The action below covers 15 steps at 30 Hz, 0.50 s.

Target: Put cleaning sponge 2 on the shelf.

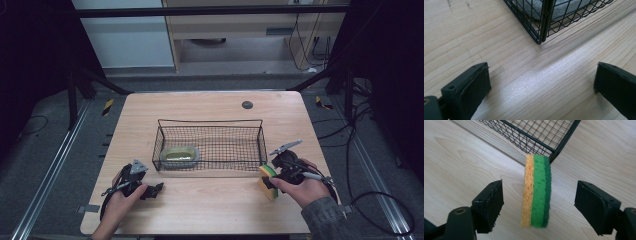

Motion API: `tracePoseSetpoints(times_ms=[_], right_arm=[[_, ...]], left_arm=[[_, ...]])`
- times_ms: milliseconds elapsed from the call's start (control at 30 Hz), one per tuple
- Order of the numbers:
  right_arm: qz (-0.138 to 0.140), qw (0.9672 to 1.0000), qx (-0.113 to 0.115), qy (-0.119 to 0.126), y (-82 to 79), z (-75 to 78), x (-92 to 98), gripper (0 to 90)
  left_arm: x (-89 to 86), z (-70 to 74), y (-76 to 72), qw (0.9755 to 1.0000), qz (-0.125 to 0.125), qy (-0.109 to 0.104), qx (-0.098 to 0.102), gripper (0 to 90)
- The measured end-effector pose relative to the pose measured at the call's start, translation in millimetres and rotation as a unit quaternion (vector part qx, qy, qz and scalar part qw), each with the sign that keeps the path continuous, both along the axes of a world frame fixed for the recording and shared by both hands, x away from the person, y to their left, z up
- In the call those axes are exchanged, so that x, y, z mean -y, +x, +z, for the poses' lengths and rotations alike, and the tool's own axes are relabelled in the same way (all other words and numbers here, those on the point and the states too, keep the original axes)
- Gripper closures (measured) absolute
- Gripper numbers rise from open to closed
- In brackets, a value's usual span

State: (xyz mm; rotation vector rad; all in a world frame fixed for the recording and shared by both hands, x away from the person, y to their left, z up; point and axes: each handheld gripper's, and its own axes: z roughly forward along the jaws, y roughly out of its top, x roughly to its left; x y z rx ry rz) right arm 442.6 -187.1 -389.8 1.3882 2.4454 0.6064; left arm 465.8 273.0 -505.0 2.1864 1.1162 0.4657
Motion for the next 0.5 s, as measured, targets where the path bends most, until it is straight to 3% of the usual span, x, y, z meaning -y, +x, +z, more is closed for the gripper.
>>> tracePoseSetpoints(times_ms=[300,500], right_arm=[[0.001,0.9989,-0.039,-0.025,18.1,-22.9,-5.9,32.0],[0.001,0.9981,-0.057,-0.022,21.0,-30.4,-5.4,39.6]], left_arm=[[-0.2,-0.5,0.0,1.0000,-0.001,-0.004,0.000,0.0],[-0.2,-0.7,0.1,1.0000,-0.001,-0.004,0.001,0.0]])
